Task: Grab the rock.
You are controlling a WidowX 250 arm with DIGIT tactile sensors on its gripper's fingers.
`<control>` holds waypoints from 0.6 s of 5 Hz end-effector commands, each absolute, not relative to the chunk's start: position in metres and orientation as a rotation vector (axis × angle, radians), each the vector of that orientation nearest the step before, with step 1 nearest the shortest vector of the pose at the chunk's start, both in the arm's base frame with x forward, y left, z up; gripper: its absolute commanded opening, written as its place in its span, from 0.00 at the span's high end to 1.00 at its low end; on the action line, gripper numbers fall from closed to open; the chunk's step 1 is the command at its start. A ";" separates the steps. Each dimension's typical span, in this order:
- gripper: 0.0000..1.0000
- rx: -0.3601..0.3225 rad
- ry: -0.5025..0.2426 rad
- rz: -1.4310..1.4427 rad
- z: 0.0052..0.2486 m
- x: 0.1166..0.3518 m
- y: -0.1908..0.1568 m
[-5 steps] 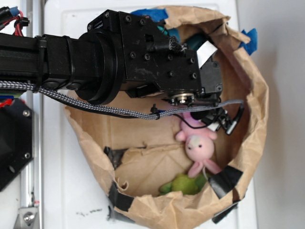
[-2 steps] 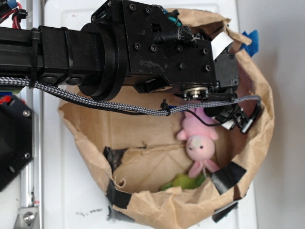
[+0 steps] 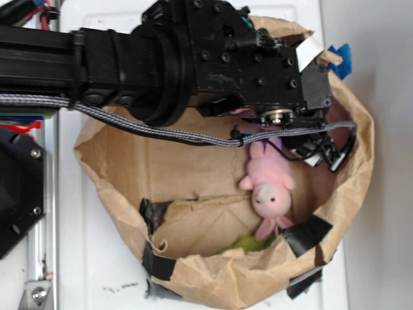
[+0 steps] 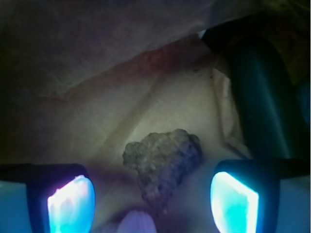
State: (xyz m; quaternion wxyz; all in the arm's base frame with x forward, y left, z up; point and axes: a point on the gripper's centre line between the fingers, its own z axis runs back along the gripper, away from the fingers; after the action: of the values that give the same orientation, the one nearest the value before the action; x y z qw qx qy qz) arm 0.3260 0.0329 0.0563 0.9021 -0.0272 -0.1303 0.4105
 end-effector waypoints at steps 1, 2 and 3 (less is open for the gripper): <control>0.00 -0.033 -0.329 0.842 0.059 0.335 0.054; 0.00 -0.008 -0.310 0.797 0.042 0.335 0.050; 0.02 0.020 -0.286 0.767 0.030 0.334 0.047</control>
State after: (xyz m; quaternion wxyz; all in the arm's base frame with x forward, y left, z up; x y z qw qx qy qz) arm 0.3304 0.0417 0.0250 0.9196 0.0133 -0.1245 0.3724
